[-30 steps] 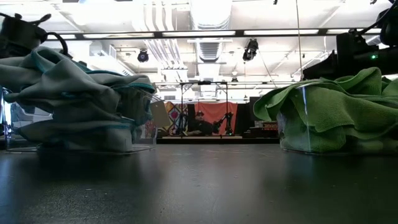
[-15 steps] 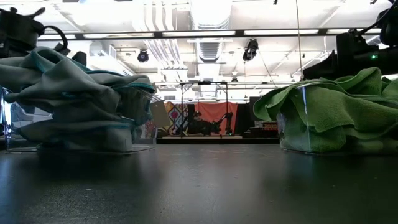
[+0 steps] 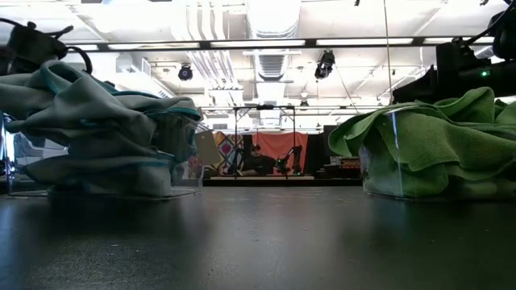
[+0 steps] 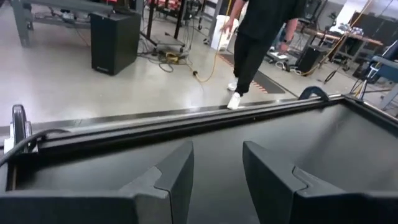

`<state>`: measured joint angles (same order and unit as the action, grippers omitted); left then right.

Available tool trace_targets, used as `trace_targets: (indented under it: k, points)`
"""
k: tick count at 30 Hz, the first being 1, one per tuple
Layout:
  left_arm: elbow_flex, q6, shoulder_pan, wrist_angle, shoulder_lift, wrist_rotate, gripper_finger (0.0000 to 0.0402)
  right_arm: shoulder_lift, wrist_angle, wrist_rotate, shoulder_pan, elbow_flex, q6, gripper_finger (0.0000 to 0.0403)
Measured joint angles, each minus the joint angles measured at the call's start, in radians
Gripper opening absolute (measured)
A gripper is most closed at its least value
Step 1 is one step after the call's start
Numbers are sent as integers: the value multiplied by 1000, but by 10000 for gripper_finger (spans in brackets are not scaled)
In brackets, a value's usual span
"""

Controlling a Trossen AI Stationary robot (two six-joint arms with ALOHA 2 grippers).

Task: Sort microfiber towel by color & place in baskets
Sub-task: Return to Home Position

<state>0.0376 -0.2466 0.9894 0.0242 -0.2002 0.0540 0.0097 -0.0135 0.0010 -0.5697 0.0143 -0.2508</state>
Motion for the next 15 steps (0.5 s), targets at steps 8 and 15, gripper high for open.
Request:
trace_targets:
  k: [8, 15]
  points:
    - [0, -31, 1, -15, -9, -18, 123, 0, 0, 0, 0, 0, 0, 82]
    - [-1, -25, -1, 3, -20, -14, 123, 0, 0, 0, 0, 0, 0, 82]
